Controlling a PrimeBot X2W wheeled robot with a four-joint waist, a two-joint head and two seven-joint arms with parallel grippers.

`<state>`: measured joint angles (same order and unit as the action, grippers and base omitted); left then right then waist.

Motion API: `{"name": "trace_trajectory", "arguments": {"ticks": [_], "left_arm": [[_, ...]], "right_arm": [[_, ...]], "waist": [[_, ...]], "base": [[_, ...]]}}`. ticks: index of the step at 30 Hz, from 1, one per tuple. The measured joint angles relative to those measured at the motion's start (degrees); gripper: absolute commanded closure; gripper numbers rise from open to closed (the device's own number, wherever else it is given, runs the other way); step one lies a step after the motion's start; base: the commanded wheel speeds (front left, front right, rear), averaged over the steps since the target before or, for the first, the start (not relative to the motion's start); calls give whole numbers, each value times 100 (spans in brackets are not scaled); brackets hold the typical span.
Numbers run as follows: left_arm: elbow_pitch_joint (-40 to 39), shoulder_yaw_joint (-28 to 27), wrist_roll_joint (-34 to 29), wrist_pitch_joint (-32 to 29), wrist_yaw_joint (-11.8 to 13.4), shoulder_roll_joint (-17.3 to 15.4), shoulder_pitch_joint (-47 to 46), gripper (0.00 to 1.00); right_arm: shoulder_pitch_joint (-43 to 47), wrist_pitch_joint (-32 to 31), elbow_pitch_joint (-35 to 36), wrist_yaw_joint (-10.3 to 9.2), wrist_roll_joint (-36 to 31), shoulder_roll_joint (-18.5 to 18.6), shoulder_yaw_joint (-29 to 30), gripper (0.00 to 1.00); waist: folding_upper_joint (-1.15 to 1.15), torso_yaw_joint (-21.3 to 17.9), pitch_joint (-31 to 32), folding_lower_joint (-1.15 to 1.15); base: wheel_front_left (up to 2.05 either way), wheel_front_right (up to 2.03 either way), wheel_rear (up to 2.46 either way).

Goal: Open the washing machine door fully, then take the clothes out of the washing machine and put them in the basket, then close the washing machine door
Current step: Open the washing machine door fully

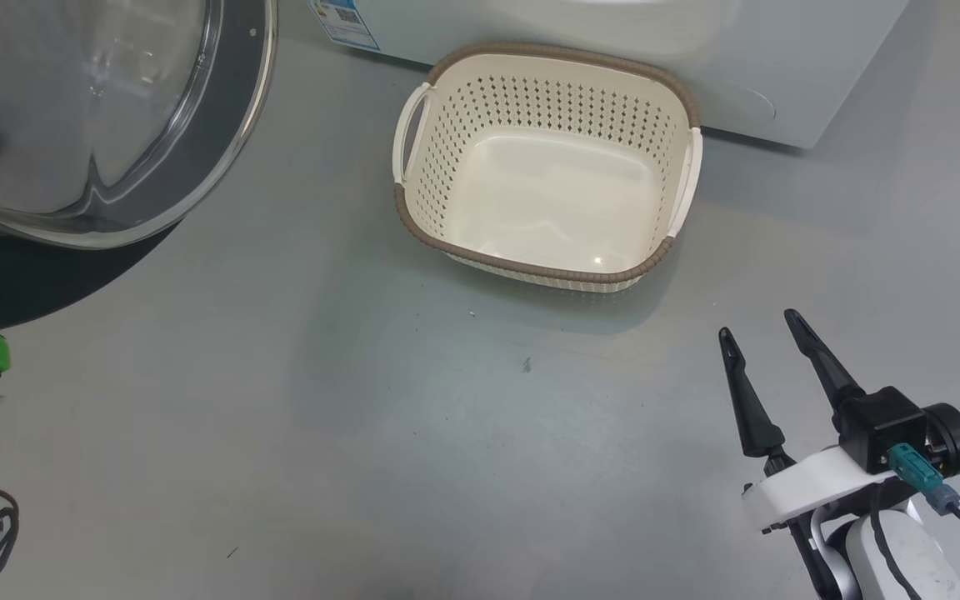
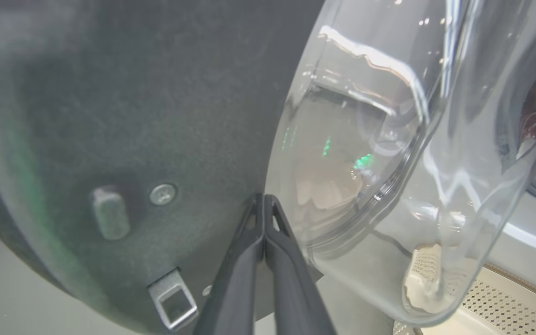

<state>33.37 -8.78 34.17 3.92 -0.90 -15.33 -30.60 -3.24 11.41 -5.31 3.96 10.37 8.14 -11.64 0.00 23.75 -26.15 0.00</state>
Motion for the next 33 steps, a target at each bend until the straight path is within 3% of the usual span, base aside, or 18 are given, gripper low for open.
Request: {"name": "trace_trajectory", "arguments": {"ticks": [21, 33], "left_arm": [[121, 818, -645, 517, -372, 40, 90, 100], [-259, 1214, -808, 783, -495, 263, 818, 100]], "right_arm": [[27, 204, -530, 19, 361, -286, 36, 0], [282, 255, -616, 0, 580, -410, 194, 0]], "waist": [[0, -76, 1053, 0], [0, -478, 1809, 0]], "base": [[0, 0, 0], [0, 0, 0]]}}
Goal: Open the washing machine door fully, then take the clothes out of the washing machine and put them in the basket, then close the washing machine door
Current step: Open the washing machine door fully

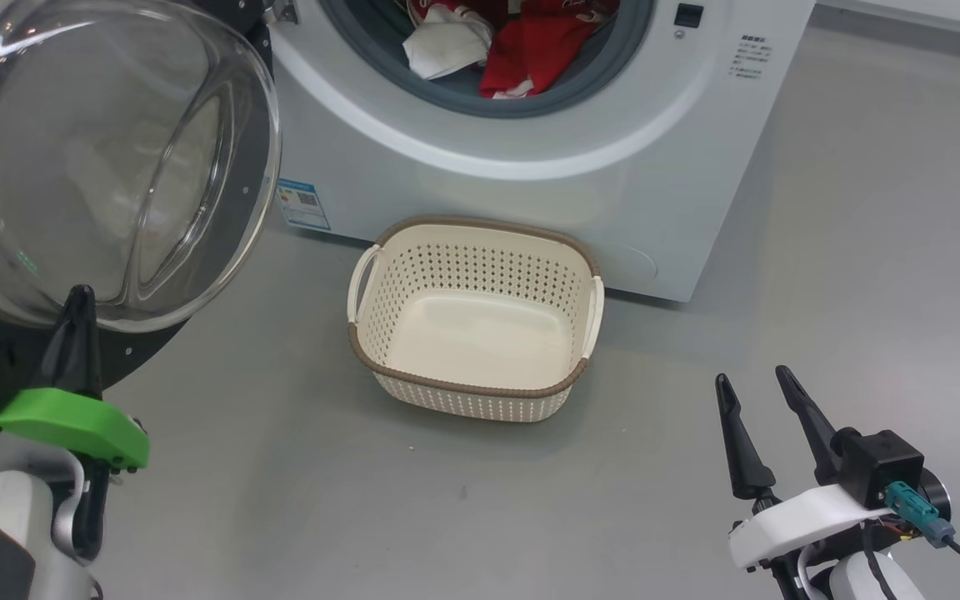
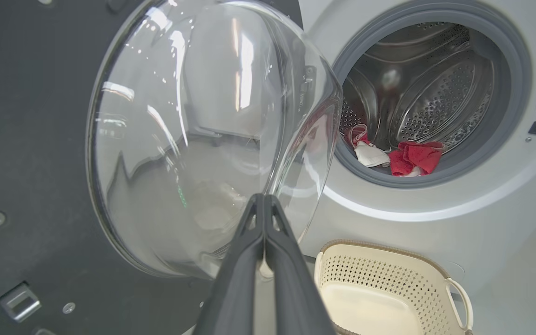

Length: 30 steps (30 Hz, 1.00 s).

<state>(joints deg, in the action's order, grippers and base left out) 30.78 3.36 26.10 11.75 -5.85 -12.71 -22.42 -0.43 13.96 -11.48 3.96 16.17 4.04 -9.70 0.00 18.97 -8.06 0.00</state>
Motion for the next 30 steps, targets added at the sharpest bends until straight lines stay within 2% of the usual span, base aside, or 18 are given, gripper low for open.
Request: {"name": "trace_trajectory", "arguments": {"ticks": [5, 8, 15, 26, 27, 28, 29, 30], "left_arm": [[-240, 42, -48, 93, -1, 22, 386, 100], [-443, 31, 38, 145, -7, 207, 657, 100], [-780, 67, 22, 201, -8, 302, 1090, 100], [-1180, 347, -275, 252, -7, 498, 1391, 100], [-1196, 349, -276, 252, -7, 508, 1427, 91], [-1214, 352, -278, 252, -5, 521, 1460, 55], [-1233, 350, -299, 252, -1, 533, 1489, 2], [-1255, 342, -308, 252, -1, 557, 1517, 0]], "right_arm": [[6, 4, 103, 1, 9, -10, 1, 0], [36, 5, 221, 1, 9, -20, -7, 0], [121, 7, 422, 9, -1, -24, -40, 0], [353, 49, 650, 8, -18, 5, 98, 0], [357, 49, 657, 8, -18, 5, 101, 0], [367, 49, 662, 8, -18, 5, 102, 0], [386, 49, 672, 8, -18, 4, 102, 0], [414, 49, 678, 8, -19, 3, 102, 0]], "waist": [[0, -291, 237, 0], [0, -527, 396, 0], [0, -911, 581, 0], [0, -1188, 668, 0], [0, -1196, 669, 0], [0, -1203, 670, 0], [0, -1211, 672, 0], [0, -1218, 675, 0]], "base": [[0, 0, 0], [0, 0, 0], [0, 0, 0], [0, 0, 0], [0, 0, 0], [0, 0, 0], [0, 0, 0], [0, 0, 0]]}}
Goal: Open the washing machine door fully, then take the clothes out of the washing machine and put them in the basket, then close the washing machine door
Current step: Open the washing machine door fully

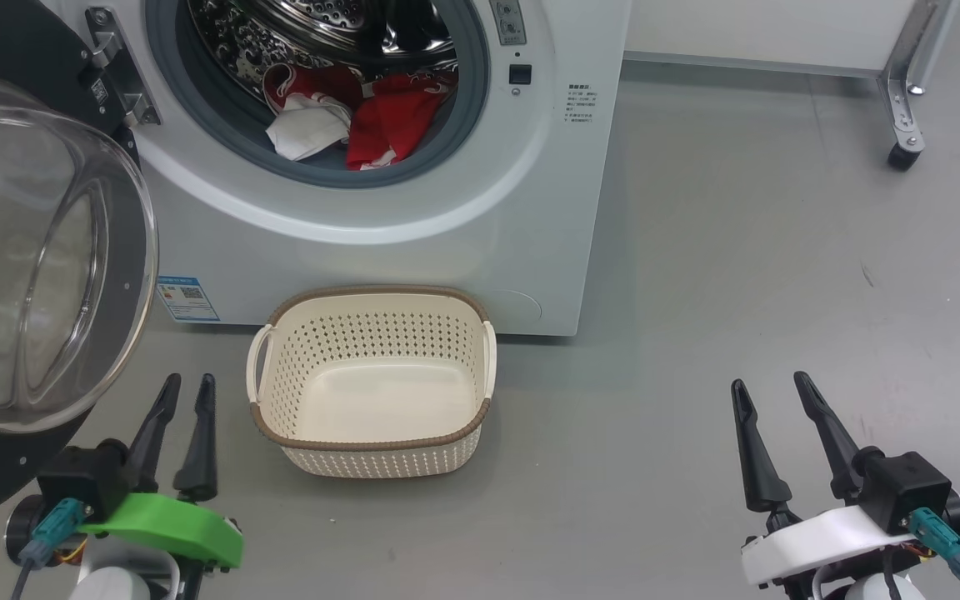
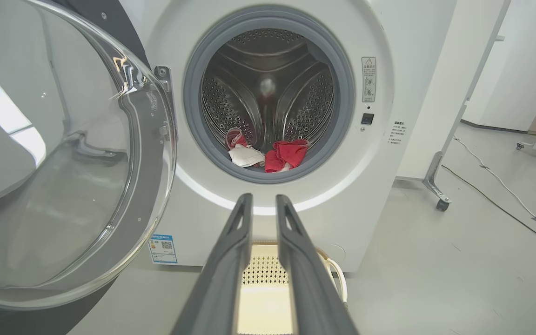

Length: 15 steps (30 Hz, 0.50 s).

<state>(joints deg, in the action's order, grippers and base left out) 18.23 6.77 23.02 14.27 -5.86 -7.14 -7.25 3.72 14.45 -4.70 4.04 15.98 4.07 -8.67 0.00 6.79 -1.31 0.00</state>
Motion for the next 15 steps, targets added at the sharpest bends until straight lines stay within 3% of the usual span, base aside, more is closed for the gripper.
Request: {"name": "trace_trajectory", "arguments": {"ticks": [15], "left_arm": [[-134, 76, -84, 0, 2, 77, 247, 0]], "right_arm": [[155, 0, 73, 0, -51, -9, 27, 0]], "waist": [[0, -59, 2, 0]], "base": [[0, 0, 0]]}}
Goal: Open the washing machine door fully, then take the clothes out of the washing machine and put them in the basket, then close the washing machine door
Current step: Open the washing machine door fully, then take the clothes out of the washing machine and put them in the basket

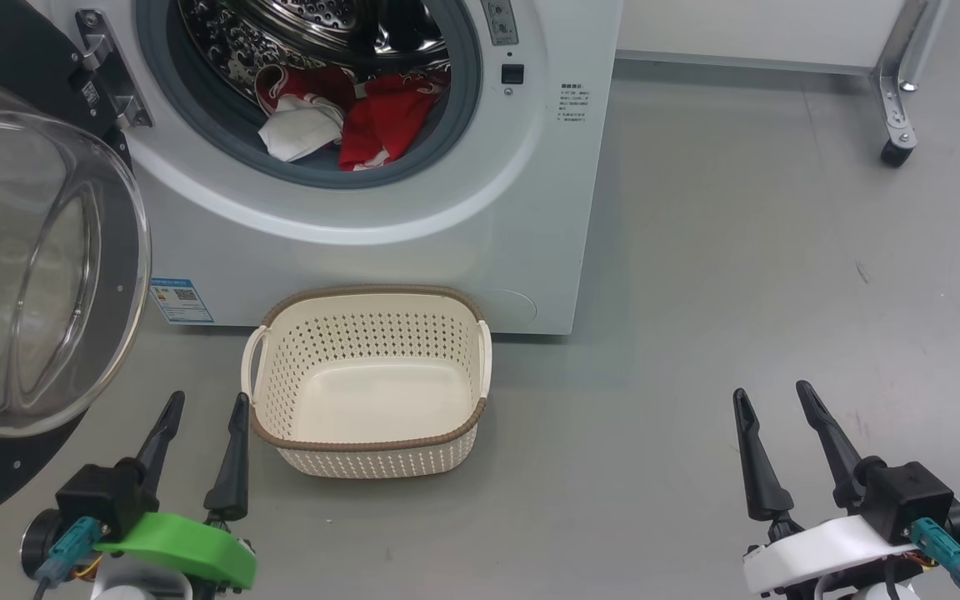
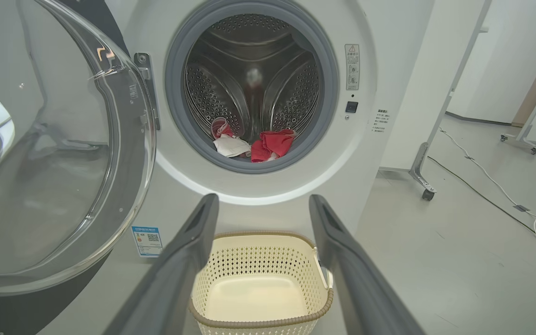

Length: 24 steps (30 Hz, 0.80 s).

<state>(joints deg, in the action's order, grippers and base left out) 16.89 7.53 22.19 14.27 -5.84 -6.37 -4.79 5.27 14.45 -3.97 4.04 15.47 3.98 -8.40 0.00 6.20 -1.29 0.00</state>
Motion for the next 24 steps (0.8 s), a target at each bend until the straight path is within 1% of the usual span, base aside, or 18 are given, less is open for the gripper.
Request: {"name": "trace_trajectory", "arguments": {"ticks": [8, 24], "left_arm": [[-133, -4, -4, 1, 0, 0, 21, 0], [-260, -19, -4, 1, 0, 1, 36, 0]], "right_arm": [[-3, 0, 79, 0, -7, -25, -11, 0], [-3, 0, 116, 0, -7, -44, 8, 0]], "waist": [[0, -28, -130, 0], [0, -65, -192, 0]], "base": [[0, 0, 0], [0, 0, 0]]}}
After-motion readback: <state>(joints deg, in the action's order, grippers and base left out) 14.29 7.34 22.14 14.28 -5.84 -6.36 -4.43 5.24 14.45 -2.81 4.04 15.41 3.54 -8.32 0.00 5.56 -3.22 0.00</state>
